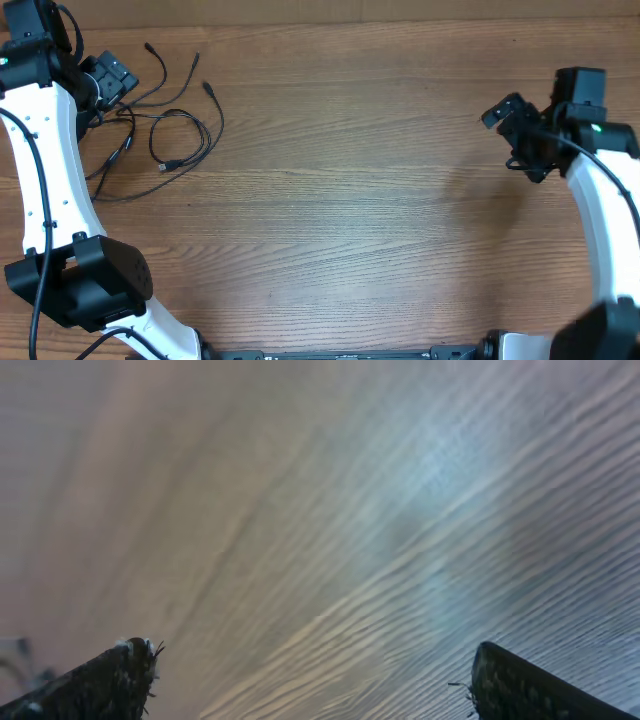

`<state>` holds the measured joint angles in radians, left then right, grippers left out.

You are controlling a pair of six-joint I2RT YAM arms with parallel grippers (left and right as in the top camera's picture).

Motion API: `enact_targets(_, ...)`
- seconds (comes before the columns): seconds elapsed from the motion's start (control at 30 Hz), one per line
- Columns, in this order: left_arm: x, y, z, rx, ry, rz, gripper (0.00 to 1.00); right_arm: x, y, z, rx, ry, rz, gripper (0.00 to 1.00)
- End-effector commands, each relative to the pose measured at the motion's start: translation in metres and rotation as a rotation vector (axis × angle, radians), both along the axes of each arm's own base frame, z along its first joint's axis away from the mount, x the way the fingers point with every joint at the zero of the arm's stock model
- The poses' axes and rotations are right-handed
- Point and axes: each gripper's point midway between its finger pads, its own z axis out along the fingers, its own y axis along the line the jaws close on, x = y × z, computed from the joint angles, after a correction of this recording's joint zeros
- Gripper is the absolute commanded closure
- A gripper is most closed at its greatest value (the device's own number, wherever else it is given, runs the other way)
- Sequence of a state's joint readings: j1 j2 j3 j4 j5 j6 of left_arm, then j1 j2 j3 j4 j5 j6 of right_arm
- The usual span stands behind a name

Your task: Untangle cables

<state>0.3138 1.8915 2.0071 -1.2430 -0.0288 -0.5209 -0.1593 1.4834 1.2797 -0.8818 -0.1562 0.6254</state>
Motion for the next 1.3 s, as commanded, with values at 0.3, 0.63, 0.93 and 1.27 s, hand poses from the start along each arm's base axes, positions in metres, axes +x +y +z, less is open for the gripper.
enact_targets(0.3,0.002,-0.007,0.000,-0.004,0.000,-0.031,0.00,-0.057,0.006,0.144,-0.075,-0.430,-0.012,0.00)
enact_targets(0.63,0.002,-0.007,0.000,-0.003,0.000,-0.031,0.00,-0.109,0.015,0.203,-0.109,-0.646,-0.013,0.00)
enact_targets(0.93,0.002,-0.007,0.000,-0.004,0.000,-0.031,0.01,-0.135,0.023,0.208,-0.113,-0.668,0.007,0.00)
enact_targets(1.27,0.002,-0.007,0.000,-0.004,0.000,-0.031,0.00,-0.203,0.051,0.200,-0.095,-0.678,0.120,0.00)
